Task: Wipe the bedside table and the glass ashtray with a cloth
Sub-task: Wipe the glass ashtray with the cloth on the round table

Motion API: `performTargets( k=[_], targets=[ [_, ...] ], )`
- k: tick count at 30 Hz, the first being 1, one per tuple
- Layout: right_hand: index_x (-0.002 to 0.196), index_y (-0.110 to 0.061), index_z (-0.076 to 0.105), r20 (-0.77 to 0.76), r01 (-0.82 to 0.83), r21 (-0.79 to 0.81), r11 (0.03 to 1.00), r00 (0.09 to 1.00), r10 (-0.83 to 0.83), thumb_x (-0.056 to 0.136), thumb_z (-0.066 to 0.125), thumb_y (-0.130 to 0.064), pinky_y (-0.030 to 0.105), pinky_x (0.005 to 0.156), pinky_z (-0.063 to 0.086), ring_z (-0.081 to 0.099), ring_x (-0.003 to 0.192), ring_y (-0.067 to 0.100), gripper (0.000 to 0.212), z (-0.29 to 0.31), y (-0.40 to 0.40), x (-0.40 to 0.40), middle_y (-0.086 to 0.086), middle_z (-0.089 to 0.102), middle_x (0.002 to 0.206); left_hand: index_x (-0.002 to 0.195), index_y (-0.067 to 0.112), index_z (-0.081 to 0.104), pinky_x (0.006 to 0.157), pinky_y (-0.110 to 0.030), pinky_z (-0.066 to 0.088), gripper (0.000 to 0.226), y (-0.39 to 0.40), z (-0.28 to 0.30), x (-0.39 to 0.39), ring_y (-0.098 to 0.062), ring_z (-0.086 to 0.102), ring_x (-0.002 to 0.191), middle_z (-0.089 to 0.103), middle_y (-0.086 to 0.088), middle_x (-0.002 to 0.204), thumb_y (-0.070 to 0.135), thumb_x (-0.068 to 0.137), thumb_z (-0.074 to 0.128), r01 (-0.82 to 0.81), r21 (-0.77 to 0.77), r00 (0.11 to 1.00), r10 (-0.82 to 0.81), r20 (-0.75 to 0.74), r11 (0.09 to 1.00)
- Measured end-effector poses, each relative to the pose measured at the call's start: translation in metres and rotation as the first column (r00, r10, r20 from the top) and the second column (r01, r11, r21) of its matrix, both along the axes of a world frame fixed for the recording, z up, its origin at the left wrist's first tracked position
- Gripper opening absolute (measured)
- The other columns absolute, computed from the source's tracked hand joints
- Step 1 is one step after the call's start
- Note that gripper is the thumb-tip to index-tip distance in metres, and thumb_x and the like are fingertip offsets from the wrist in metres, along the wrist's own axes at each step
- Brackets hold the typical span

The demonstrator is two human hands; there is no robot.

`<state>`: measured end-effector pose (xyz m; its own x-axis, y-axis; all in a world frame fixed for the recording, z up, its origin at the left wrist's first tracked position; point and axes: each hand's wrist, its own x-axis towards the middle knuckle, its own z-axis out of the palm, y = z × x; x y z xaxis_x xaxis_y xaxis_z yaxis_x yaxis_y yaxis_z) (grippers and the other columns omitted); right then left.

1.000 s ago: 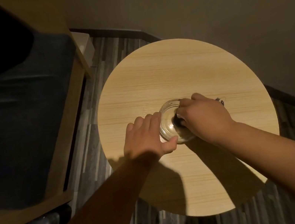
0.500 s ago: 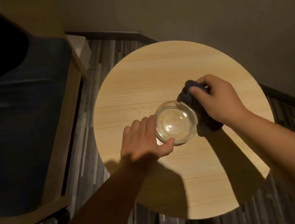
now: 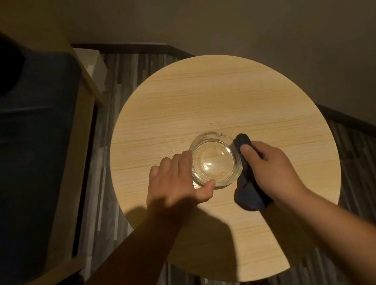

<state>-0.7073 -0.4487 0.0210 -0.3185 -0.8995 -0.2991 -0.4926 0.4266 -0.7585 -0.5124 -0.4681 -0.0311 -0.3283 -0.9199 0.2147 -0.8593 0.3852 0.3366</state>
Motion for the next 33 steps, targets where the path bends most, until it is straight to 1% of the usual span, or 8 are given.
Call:
performTargets(
  k=[6, 9, 13, 16, 18, 23, 28, 33],
  targets=[
    [0.079, -0.022, 0.054, 0.063, 0.240, -0.059, 0.969, 0.970, -0.236, 0.095, 0.050, -0.033, 0.028, 0.063, 0.037, 0.054, 0.075, 0.016, 0.020, -0.014, 0.032, 0.037, 0.007, 0.058, 0.085, 0.110, 0.002, 0.059, 0.062, -0.040, 0.042, 0.068, 0.001, 0.003, -0.001, -0.028, 0.053, 0.073, 0.059, -0.006, 0.085, 0.060, 0.076, 0.048, 0.006, 0.011, 1.000, -0.006, 0.000, 1.000],
    [0.094, -0.017, 0.058, 0.024, 0.218, -0.028, 0.976, 0.976, -0.217, 0.091, 0.054, -0.033, 0.030, 0.068, 0.039, 0.057, 0.081, 0.019, 0.017, -0.023, 0.022, 0.032, 0.010, 0.060, 0.095, 0.107, 0.000, 0.061, 0.059, -0.040, 0.044, 0.063, 0.014, 0.008, -0.004, -0.029, 0.056, 0.071, 0.062, -0.011, 0.086, 0.057, 0.087, 0.044, -0.020, 0.019, 0.999, 0.020, -0.031, 1.000],
    [0.090, -0.020, 0.060, -0.046, -0.077, 0.009, 0.997, 0.996, 0.077, 0.087, 0.058, -0.030, 0.030, 0.062, 0.045, 0.059, 0.074, 0.018, 0.011, -0.010, -0.016, -0.001, 0.003, 0.064, 0.084, 0.113, 0.009, 0.056, 0.060, -0.038, 0.051, 0.041, 0.026, 0.030, 0.005, -0.026, 0.062, 0.071, 0.065, -0.010, 0.088, 0.044, 0.094, 0.049, 0.049, 0.101, 0.994, -0.038, -0.107, 0.994],
    [0.095, -0.023, 0.060, -0.123, -0.360, 0.086, 0.929, 0.921, 0.368, 0.089, 0.061, -0.025, 0.019, 0.055, 0.035, 0.051, 0.070, 0.008, 0.007, 0.008, -0.054, -0.018, -0.008, 0.058, 0.078, 0.130, 0.014, 0.049, 0.076, -0.033, 0.049, 0.045, -0.009, 0.049, 0.013, -0.019, 0.061, 0.093, 0.061, -0.002, 0.115, 0.045, 0.097, 0.046, -0.113, 0.192, 0.981, 0.140, -0.132, 0.975],
    [0.098, -0.024, 0.061, -0.163, -0.489, 0.120, 0.864, 0.849, 0.503, 0.089, 0.061, -0.025, 0.021, 0.056, 0.033, 0.049, 0.070, 0.007, 0.009, 0.015, -0.073, -0.019, -0.011, 0.055, 0.079, 0.136, 0.020, 0.042, 0.077, -0.032, 0.047, 0.048, -0.041, 0.052, 0.009, -0.020, 0.059, 0.100, 0.054, 0.000, 0.126, 0.048, 0.097, 0.044, -0.118, 0.182, 0.991, 0.129, -0.047, 0.976],
    [0.101, -0.028, 0.063, -0.075, -0.597, 0.129, 0.792, 0.791, 0.608, 0.090, 0.062, -0.021, 0.022, 0.064, 0.038, 0.053, 0.075, 0.002, 0.014, 0.021, -0.090, -0.017, -0.015, 0.059, 0.085, 0.107, 0.020, 0.052, 0.060, -0.034, 0.042, 0.031, -0.081, 0.050, -0.016, -0.024, 0.056, 0.078, 0.058, 0.001, 0.088, 0.044, 0.100, 0.034, 0.121, 0.294, 0.950, -0.196, 0.242, 0.948],
    [0.094, -0.023, 0.069, -0.030, -0.511, 0.100, 0.854, 0.856, 0.516, 0.091, 0.061, -0.024, 0.024, 0.062, 0.038, 0.053, 0.067, 0.007, 0.008, 0.018, -0.077, -0.019, -0.001, 0.065, 0.080, 0.100, 0.015, 0.052, 0.050, -0.028, 0.029, 0.018, -0.072, 0.039, -0.022, -0.024, 0.047, 0.059, 0.045, 0.004, 0.068, 0.029, 0.100, 0.040, 0.122, 0.177, 0.934, -0.174, 0.312, 0.977],
    [0.077, -0.010, 0.065, 0.046, -0.140, 0.036, 0.989, 0.989, 0.139, 0.091, 0.059, -0.028, 0.032, 0.059, 0.045, 0.060, 0.060, 0.019, 0.024, 0.005, -0.027, -0.012, 0.011, 0.065, 0.068, 0.101, 0.015, 0.052, 0.049, -0.029, 0.025, 0.014, -0.067, 0.038, -0.024, -0.025, 0.043, 0.059, 0.060, -0.001, 0.076, 0.025, 0.098, 0.043, 0.064, 0.166, 0.935, -0.117, 0.333, 0.984]
  ],
)
